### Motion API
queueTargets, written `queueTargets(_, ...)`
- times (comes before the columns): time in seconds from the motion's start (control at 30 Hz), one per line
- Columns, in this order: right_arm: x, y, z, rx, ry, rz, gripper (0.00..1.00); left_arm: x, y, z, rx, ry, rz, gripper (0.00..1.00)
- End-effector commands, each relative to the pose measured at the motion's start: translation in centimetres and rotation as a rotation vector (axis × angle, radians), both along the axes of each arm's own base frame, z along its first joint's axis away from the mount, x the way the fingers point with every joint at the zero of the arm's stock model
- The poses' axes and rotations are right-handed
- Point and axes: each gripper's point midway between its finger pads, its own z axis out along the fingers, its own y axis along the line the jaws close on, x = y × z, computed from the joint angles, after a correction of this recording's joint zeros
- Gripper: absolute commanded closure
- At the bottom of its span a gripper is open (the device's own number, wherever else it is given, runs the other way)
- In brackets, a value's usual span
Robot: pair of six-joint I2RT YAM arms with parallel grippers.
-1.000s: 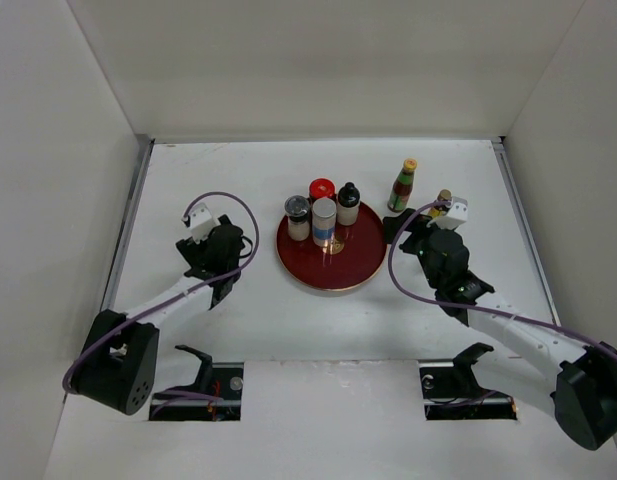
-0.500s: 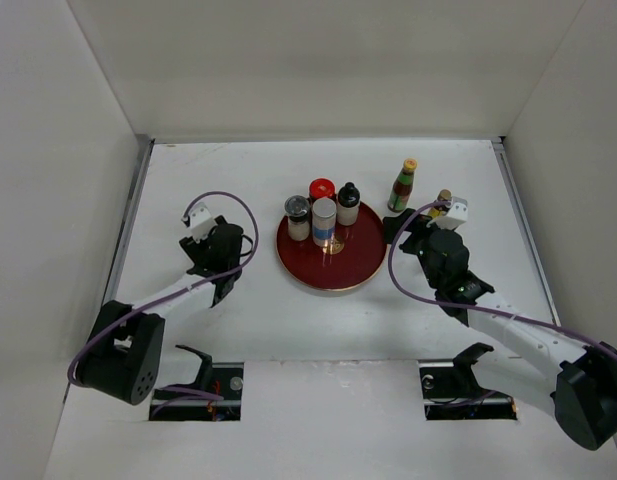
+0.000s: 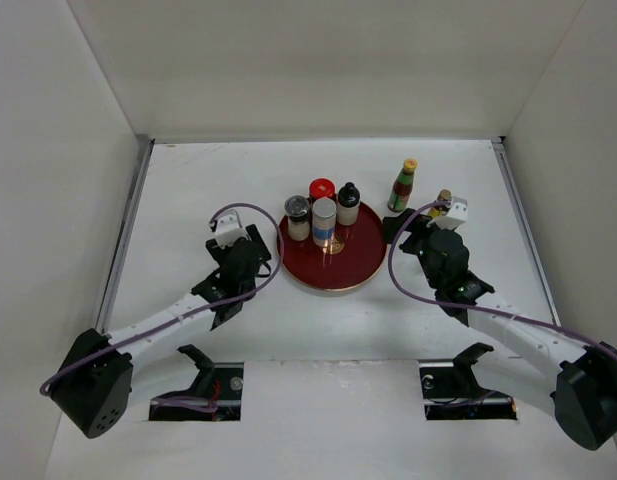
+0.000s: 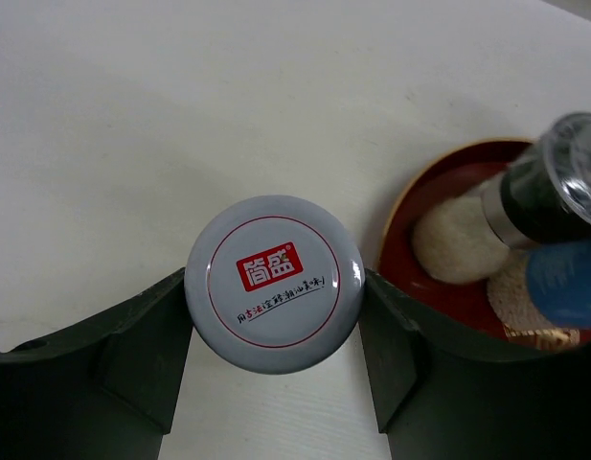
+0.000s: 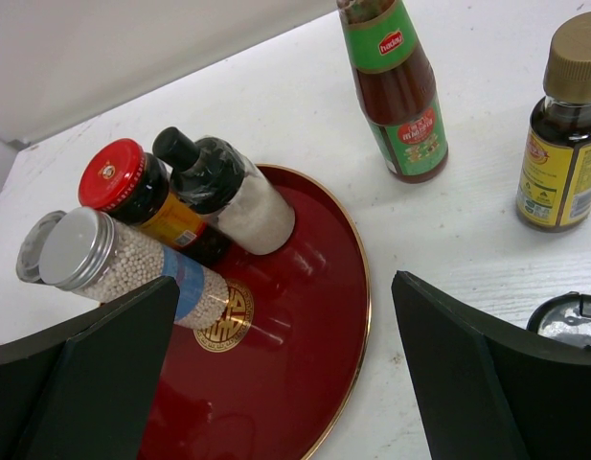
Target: Organize the condiment bottles
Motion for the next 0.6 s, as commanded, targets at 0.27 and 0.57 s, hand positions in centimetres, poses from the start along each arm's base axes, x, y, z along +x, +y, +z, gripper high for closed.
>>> queueTargets(0.27,0.4,0.6,2.3,0.03,-0.061,0.015,0.0,2.1,-12.0,7.9,-0.136,-0.166,-0.207,0.71)
queueTargets(0.57,0.2,0.4,2.7,0.035,-0.072,0.009,0.0,3.9,-14.6,3.0,-0.064,-0.098,-0.237,0.71)
